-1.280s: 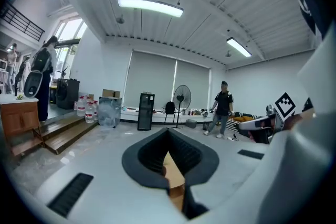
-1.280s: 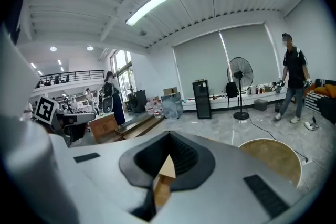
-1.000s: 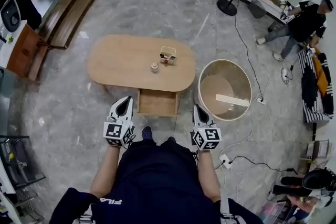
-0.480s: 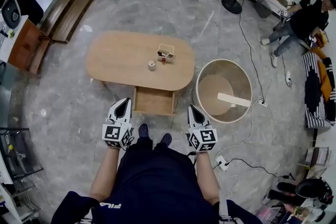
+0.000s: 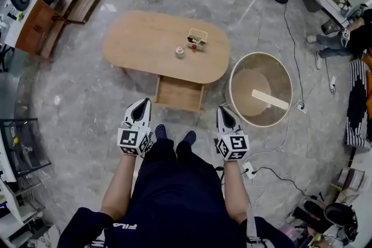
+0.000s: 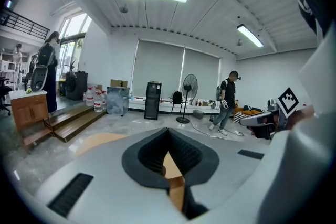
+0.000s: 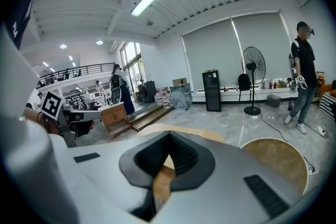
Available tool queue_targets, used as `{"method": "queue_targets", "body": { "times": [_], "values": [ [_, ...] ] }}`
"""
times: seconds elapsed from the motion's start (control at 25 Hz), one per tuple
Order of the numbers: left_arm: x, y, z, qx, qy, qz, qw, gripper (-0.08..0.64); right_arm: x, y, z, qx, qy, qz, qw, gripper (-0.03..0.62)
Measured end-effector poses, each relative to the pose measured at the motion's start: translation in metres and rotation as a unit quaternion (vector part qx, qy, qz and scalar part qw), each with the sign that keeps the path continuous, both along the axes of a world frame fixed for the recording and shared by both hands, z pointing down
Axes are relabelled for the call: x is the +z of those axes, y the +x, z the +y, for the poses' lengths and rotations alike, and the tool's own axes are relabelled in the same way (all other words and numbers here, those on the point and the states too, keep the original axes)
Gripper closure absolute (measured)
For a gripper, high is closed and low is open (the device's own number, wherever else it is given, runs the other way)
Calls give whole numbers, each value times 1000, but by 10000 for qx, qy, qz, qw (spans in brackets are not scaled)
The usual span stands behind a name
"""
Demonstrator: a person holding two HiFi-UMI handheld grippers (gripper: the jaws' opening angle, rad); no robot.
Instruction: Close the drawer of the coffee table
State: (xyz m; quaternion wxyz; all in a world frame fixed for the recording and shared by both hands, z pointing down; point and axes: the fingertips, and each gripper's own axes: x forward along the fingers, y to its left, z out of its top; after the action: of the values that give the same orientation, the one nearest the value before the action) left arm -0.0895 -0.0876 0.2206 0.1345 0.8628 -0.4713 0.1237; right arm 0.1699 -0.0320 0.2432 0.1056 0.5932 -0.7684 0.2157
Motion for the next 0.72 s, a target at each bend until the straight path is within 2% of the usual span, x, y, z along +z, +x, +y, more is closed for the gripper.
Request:
{"method": "queue_targets", "body": {
  "times": [0.2,0.4,0.72],
  "values": [
    [32,-17,-10,107,-262,-38,9996,535,22,-16,-6,57,-211,93,9997,566],
    [60,-29,-27,343,-284,-229,9987,536,53,-39,-11,-106,-327,436,9985,566],
    [119,-33,-25,762,-409,-373,9956,535,103,-39,1,-128,-450,581,9972,566]
  ]
}}
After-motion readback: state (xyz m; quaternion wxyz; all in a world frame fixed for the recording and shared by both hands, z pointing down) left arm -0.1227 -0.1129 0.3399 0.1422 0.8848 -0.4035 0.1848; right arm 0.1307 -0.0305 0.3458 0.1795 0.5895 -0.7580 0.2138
